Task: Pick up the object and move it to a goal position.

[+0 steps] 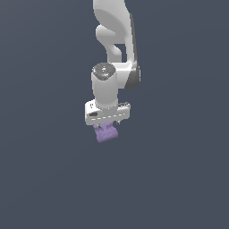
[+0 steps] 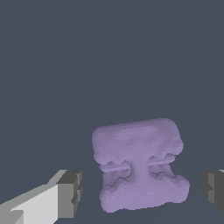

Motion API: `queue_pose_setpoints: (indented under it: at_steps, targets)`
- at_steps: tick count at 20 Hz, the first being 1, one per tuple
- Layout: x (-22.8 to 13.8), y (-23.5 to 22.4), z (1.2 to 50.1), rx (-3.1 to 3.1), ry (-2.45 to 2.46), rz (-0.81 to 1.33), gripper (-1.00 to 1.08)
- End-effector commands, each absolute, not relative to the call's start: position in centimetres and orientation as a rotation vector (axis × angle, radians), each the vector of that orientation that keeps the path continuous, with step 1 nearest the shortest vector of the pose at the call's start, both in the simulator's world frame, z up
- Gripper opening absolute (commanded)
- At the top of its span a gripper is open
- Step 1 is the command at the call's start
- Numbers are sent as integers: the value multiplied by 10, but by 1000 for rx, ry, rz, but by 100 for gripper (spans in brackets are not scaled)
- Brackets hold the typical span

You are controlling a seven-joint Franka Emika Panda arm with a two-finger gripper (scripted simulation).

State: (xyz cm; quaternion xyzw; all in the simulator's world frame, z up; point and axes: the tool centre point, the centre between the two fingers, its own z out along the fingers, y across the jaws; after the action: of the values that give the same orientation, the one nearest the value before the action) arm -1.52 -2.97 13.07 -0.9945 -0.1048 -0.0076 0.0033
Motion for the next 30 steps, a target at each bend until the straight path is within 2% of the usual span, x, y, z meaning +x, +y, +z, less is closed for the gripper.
queue_pose_setpoints:
  at_steps: [1, 8, 19, 30]
  targets:
    - [-21, -37, 117, -3113, -398, -17, 100]
    - [-34, -49, 94, -3098, -521, -4, 100]
    - [-37, -52, 83, -3093, -548, 1, 100]
    - [-38, -52, 40, -3092, -555, 0, 100]
